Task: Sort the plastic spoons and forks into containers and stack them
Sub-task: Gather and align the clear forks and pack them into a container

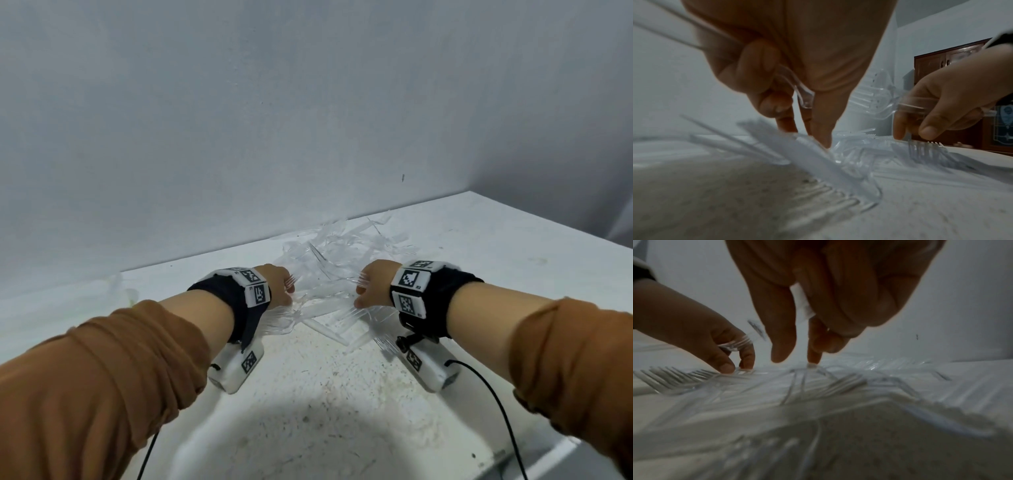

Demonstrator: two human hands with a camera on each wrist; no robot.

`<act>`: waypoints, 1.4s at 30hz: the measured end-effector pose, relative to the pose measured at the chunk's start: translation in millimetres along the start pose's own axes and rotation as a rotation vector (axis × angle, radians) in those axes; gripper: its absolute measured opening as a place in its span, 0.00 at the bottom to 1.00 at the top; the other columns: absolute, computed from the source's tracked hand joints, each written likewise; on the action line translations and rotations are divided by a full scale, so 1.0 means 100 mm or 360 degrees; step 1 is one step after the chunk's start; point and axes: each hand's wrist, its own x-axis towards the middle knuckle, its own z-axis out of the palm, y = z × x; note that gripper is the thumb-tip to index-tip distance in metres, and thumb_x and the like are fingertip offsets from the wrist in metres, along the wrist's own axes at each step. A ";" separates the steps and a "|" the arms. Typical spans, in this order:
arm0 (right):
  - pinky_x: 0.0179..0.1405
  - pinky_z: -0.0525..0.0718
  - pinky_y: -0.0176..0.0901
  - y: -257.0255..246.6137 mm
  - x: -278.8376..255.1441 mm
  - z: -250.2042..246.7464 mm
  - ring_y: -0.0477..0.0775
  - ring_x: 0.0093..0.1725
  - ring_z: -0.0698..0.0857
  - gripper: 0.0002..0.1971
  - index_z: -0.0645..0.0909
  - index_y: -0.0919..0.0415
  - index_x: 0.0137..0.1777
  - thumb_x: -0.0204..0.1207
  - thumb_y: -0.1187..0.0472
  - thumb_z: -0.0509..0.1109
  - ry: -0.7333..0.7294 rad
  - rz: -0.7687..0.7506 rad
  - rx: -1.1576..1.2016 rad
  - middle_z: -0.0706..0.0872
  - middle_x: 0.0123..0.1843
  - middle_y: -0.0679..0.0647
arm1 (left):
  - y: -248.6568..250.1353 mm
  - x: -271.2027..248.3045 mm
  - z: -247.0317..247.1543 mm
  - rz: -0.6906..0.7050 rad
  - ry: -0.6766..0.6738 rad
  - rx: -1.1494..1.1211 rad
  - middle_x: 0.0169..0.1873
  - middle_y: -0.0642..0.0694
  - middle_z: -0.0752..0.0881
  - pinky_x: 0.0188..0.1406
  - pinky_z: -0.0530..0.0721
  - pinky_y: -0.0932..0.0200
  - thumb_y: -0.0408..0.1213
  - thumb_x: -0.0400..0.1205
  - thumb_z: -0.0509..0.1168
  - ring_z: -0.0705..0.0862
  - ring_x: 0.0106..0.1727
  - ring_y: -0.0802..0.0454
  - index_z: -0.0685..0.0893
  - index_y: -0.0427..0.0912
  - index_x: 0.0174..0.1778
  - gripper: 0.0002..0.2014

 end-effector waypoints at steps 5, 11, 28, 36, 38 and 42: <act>0.31 0.76 0.40 -0.06 0.05 -0.03 0.53 0.36 0.79 0.16 0.77 0.63 0.49 0.72 0.51 0.74 -0.0064 0.0082 -0.0129 0.78 0.40 0.54 | -0.06 0.02 0.03 0.0010 -0.0004 0.0094 0.48 0.48 0.78 0.30 0.66 0.68 0.44 0.82 0.62 0.75 0.48 0.52 0.76 0.46 0.49 0.06; 0.33 0.76 0.40 -0.07 0.05 -0.06 0.55 0.39 0.79 0.10 0.77 0.63 0.48 0.75 0.56 0.70 -0.0003 0.0090 -0.0134 0.80 0.44 0.56 | -0.10 -0.01 0.01 0.0074 0.0087 -0.0126 0.49 0.47 0.83 0.43 0.73 0.62 0.41 0.81 0.62 0.78 0.47 0.49 0.81 0.45 0.49 0.06; 0.38 0.77 0.36 0.38 0.32 -0.12 0.48 0.41 0.79 0.12 0.84 0.54 0.50 0.67 0.58 0.78 -0.0162 -0.0428 -0.0085 0.77 0.33 0.42 | 0.33 -0.10 -0.06 -0.0186 -0.0125 0.0016 0.57 0.50 0.84 0.49 0.71 0.63 0.49 0.78 0.68 0.80 0.55 0.52 0.84 0.46 0.59 0.16; 0.40 0.77 0.38 0.42 0.36 -0.12 0.51 0.39 0.78 0.05 0.80 0.55 0.37 0.74 0.57 0.68 -0.0026 -0.0595 -0.0064 0.80 0.35 0.50 | 0.29 -0.29 -0.21 -0.0503 0.0116 -0.0178 0.47 0.53 0.84 0.49 0.72 0.62 0.48 0.79 0.67 0.81 0.51 0.54 0.82 0.49 0.58 0.14; 0.32 0.72 0.38 0.40 0.35 -0.18 0.50 0.34 0.75 0.08 0.79 0.58 0.37 0.75 0.56 0.67 -0.0015 -0.0599 -0.0051 0.77 0.30 0.50 | 0.28 -0.36 -0.22 -0.0565 0.0218 -0.0323 0.40 0.53 0.85 0.44 0.72 0.62 0.48 0.78 0.68 0.82 0.45 0.55 0.80 0.51 0.56 0.13; 0.34 0.76 0.38 0.41 0.30 -0.33 0.49 0.29 0.77 0.09 0.86 0.57 0.37 0.72 0.54 0.68 -0.0016 -0.0604 0.0042 0.82 0.29 0.49 | 0.30 -0.51 -0.19 -0.0618 0.0372 -0.0478 0.30 0.54 0.84 0.35 0.71 0.64 0.48 0.80 0.64 0.80 0.41 0.56 0.72 0.55 0.49 0.07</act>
